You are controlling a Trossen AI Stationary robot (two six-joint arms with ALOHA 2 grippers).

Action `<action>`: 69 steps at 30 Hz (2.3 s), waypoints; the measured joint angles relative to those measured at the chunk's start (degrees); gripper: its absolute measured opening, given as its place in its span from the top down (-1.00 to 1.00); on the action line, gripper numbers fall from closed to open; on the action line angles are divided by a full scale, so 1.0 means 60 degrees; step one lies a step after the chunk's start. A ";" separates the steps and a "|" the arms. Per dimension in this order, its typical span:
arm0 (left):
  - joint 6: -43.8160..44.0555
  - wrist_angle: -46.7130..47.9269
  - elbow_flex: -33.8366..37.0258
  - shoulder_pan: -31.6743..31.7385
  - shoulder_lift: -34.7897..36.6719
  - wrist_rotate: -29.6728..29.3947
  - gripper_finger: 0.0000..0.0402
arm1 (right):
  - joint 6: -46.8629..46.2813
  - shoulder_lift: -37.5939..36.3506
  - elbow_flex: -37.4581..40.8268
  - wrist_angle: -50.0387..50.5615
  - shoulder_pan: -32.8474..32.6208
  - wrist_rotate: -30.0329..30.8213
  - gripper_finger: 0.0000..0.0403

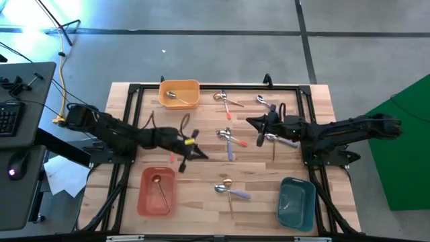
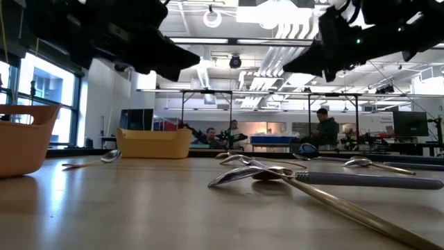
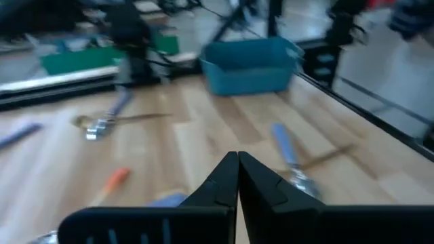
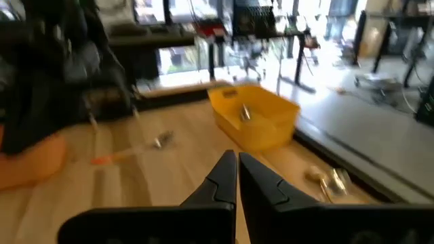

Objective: Sort silverware by color (type)
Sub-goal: Put the middle right violet spoon into the blue bin

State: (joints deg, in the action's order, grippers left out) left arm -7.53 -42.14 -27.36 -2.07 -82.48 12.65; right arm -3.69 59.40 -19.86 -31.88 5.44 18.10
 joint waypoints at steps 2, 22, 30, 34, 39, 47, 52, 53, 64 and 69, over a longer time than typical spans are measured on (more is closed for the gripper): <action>0.0133 -0.0435 0.0099 0.0582 -0.0004 0.0123 1.00 | -0.0278 -0.0014 0.0000 0.0443 0.0265 0.0061 1.00; 0.0245 -0.0888 0.0088 0.4216 -0.0098 0.2064 1.00 | -0.2167 -0.0011 -0.1721 0.7606 0.0894 -0.1053 0.23; 0.0806 -0.0950 0.0129 0.4176 -0.0098 0.2061 1.00 | -0.3494 0.0040 -0.3504 1.3164 0.0697 -0.1019 0.22; 0.0678 -0.1265 0.0377 0.4082 -0.0102 0.2053 1.00 | -0.3563 0.0040 -0.3209 1.3582 0.0697 -0.1139 0.22; 0.0968 -0.2472 0.1003 0.4103 -0.0102 0.1625 1.00 | -0.3488 0.0047 -0.2793 1.3571 0.0719 -0.1505 0.22; 0.0810 -0.2546 0.1499 0.4110 -0.0102 0.1414 1.00 | -0.3240 0.0114 -0.2590 1.3327 0.0719 -0.1672 0.23; 0.0819 -0.2524 0.1626 0.4110 -0.0102 0.1136 1.00 | -0.3376 0.0775 -0.2590 1.3345 0.0719 -0.1708 0.23; 0.0819 -0.2526 0.1626 0.4110 -0.0102 0.1080 1.00 | -0.3376 0.0983 -0.2590 1.3344 0.0719 -0.1708 0.23; 0.0895 -0.2531 0.1622 0.3949 -0.0102 0.0986 1.00 | -0.2945 0.2991 -0.2586 1.3355 0.1910 -0.1733 0.23; 0.0897 -0.2531 0.1622 0.3870 -0.0102 0.0990 1.00 | -0.2628 0.3253 -0.2586 1.3310 0.2513 -0.1965 0.27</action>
State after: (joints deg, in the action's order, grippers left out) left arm -2.15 -57.32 -17.63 21.15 -83.09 18.59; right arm -19.46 78.91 -35.38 47.98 20.52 6.31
